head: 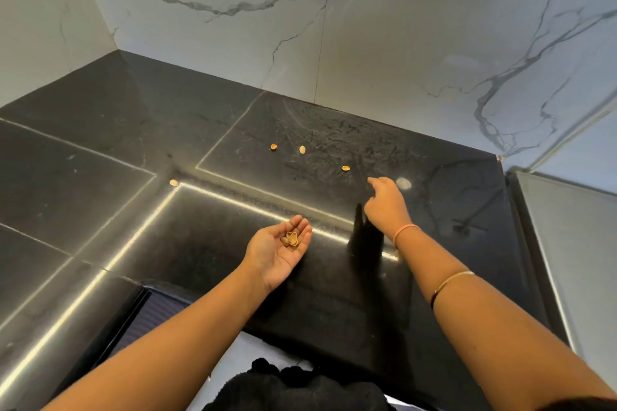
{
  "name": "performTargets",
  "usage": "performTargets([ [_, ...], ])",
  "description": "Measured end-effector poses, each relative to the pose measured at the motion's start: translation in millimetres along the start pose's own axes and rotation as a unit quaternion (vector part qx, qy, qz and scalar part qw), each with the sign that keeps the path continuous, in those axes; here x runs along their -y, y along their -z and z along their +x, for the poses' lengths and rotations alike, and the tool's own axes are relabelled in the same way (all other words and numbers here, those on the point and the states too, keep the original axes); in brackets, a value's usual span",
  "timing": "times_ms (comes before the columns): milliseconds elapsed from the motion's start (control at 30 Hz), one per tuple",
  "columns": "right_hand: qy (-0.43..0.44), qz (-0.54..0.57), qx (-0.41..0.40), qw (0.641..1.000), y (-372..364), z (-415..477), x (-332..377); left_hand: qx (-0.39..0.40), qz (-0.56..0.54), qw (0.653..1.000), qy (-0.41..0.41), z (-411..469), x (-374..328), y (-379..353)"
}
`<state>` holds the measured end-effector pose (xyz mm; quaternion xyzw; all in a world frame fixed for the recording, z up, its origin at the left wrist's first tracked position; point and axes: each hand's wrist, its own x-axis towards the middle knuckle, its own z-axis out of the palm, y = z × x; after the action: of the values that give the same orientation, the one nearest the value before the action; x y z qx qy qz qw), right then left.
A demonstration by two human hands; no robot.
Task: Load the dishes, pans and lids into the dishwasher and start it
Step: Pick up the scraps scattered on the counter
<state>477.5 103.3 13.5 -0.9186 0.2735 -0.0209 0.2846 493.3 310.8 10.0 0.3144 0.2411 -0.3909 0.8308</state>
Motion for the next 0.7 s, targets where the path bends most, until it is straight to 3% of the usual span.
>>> performTargets([
  [200, -0.041, -0.107, 0.065, 0.991, -2.4, 26.6, -22.7, -0.014, -0.004, 1.000, -0.011, 7.3, 4.1, -13.1],
  [300, 0.017, -0.238, 0.010, 0.971, -3.2, 27.4, -25.6, -0.023, -0.003, 1.000, -0.020, 10.3, 2.2, -16.4],
  [367, 0.074, -0.257, -0.005, 0.964, -3.6, 26.9, -23.6, -0.033, -0.008, 0.999, -0.028, 13.2, 1.9, -18.1],
  [600, 0.162, -0.136, 0.048, 0.976, -29.0, 16.9, 0.0, -0.060, -0.008, 0.998, -0.029, 21.9, 15.7, -25.2],
  [700, 0.156, -0.008, 0.083, 0.984, -42.8, 10.1, 8.7, -0.067, -0.017, 0.997, -0.042, 22.0, 16.6, -23.8],
])
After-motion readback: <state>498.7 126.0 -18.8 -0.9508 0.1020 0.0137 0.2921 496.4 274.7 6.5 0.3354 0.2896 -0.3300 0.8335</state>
